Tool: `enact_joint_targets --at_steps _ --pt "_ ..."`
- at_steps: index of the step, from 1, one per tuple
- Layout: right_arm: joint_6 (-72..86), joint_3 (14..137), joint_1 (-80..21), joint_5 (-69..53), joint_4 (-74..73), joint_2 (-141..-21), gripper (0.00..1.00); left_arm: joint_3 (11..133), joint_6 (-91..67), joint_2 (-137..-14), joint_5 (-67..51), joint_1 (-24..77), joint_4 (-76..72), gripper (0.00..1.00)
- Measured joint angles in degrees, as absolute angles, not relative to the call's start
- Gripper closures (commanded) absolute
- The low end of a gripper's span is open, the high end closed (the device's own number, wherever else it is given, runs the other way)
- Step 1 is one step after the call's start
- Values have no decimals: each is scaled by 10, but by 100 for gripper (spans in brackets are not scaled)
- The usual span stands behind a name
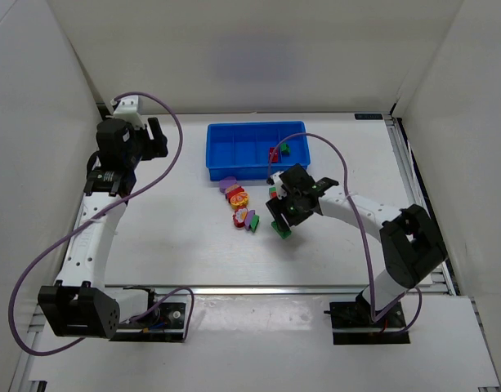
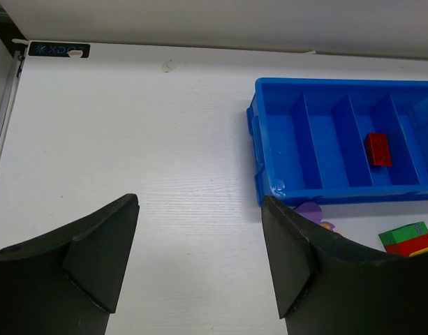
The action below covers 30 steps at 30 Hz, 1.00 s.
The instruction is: Sort the legos into containers by color
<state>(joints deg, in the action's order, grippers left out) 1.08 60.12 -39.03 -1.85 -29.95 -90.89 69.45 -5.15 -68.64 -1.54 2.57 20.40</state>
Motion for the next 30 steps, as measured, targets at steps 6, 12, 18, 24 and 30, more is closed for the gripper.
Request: enact_joint_targets --at_steps 6,12,18,24,30 --pt "11 602 -393 -20 -298 -934 31 678 -54 -687 -20 23 201 18" --pt "11 604 -402 -21 -299 -962 31 671 -56 -687 -22 20 197 18" --pt "11 623 -406 -20 -294 -976 34 659 -60 -687 -24 17 193 18" --pt "10 633 -406 -18 -292 -997 39 656 -61 -687 -24 16 192 17" --pt "10 633 -406 -15 -285 -1007 48 652 -60 -687 -24 16 191 17"
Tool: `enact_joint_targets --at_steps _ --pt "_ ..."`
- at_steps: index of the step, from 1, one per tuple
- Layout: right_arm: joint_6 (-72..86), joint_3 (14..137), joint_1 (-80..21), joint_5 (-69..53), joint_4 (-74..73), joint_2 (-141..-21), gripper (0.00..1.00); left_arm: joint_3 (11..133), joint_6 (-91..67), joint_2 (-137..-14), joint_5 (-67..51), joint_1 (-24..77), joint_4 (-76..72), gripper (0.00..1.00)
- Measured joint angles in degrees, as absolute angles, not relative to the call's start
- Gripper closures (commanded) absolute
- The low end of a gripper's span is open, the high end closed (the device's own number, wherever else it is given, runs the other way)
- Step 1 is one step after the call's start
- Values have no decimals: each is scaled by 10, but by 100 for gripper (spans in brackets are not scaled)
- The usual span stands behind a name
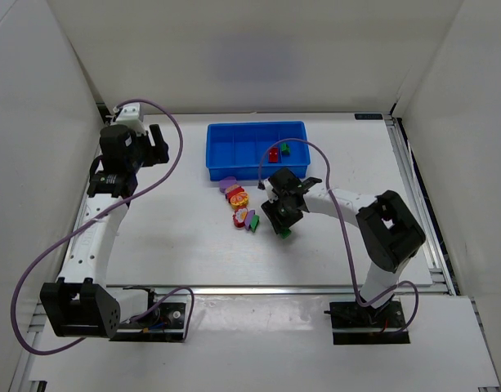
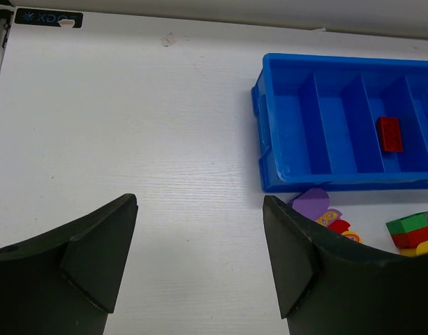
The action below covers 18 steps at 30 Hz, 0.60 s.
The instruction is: Sort the legos into containers by color
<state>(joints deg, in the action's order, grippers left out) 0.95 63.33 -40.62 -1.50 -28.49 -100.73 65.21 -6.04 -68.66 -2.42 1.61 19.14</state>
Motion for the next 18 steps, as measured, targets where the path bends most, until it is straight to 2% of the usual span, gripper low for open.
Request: enact_joint_targets --at_steps 4,5,7,8,11,15,18 --pt "-1 634 -406 -14 -284 -1010 55 649 -61 -687 -26 16 190 17" --pt "-4 634 -406 -14 -284 -1010 61 649 -61 -687 -27 16 189 17" --pt "-6 634 -406 -14 -283 -1011 66 648 -61 -687 -29 16 188 17" --pt "-8 634 -406 -14 -283 -1011 72 648 -61 -687 -30 16 188 17" --pt "-12 636 -406 -15 -284 -1011 80 644 -63 -687 -35 16 186 17" --pt "-20 642 -401 -46 -289 -1000 83 631 -66 -687 -69 16 185 15" --pt "-25 650 -379 -119 -296 -962 83 623 -61 -686 -164 10 197 15"
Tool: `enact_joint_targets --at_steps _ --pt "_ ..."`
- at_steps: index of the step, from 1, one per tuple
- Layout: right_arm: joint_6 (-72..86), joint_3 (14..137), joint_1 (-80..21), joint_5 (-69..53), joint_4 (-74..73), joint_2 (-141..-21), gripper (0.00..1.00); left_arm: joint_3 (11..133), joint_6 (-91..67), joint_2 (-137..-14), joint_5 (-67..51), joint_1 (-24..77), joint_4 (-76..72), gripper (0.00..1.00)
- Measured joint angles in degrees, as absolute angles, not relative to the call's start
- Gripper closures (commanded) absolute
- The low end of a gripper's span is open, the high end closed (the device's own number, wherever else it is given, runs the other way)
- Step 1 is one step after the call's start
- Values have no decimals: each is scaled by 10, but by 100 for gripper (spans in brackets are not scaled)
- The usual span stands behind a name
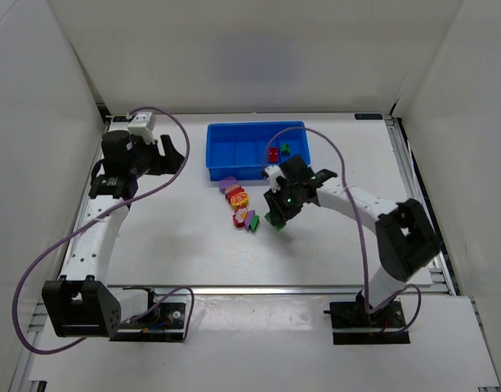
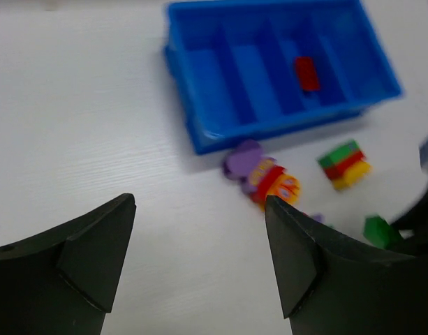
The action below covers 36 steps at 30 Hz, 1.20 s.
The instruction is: Sort the legos into containers by color
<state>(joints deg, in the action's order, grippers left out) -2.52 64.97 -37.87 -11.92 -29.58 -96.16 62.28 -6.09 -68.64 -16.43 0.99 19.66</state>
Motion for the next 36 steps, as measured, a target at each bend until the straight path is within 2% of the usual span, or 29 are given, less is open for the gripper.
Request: enact_joint_targets --at_steps 6,11,14,22,36 --pt "-17 741 -300 -337 -279 -882 82 584 -78 -676 -447 9 177 14" --pt "33 800 -270 -522 -229 -890 81 566 -171 -705 -643 9 91 17" --pt "76 808 -272 -603 -193 -916 81 566 -222 -745 -712 9 41 17" --pt "209 808 -275 -726 -79 -986 83 583 -269 -777 -766 36 -4 18" --pt "274 860 -302 -764 -23 -1021 83 605 -264 -793 -764 71 -17 16"
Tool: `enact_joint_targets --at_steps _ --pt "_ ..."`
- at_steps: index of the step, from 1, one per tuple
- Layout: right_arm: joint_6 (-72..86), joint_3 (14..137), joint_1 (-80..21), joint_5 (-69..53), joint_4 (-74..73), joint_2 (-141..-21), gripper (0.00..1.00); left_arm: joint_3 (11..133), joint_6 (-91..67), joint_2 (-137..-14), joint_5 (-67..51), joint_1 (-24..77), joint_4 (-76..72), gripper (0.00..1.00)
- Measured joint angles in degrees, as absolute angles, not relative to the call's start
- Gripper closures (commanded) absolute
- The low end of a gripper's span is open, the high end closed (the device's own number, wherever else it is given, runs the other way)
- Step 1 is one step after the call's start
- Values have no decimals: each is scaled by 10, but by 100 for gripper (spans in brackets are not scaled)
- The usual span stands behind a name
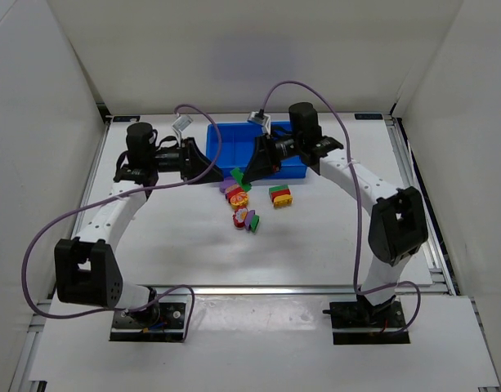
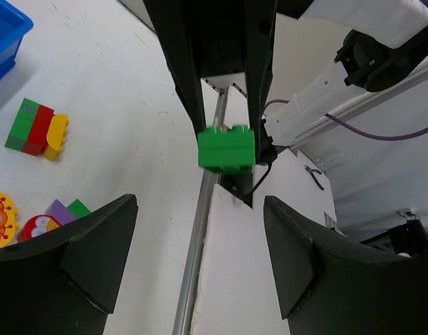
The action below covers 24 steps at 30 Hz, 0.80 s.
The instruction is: Sort the legos into containers by color
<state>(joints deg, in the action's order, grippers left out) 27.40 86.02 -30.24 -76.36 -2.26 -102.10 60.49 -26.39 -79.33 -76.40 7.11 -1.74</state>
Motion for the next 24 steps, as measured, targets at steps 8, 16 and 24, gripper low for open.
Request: enact_joint_targets --at_steps 8,16,24 --pt "289 874 -318 -765 2 -1043 83 639 -264 -824 -768 88 -21 18" --pt "292 886 -323 -764 5 -1054 83 639 -264 -827 -771 105 -22 18" --pt "292 899 -323 -762 6 -1061 83 639 -261 -827 -771 105 -22 38"
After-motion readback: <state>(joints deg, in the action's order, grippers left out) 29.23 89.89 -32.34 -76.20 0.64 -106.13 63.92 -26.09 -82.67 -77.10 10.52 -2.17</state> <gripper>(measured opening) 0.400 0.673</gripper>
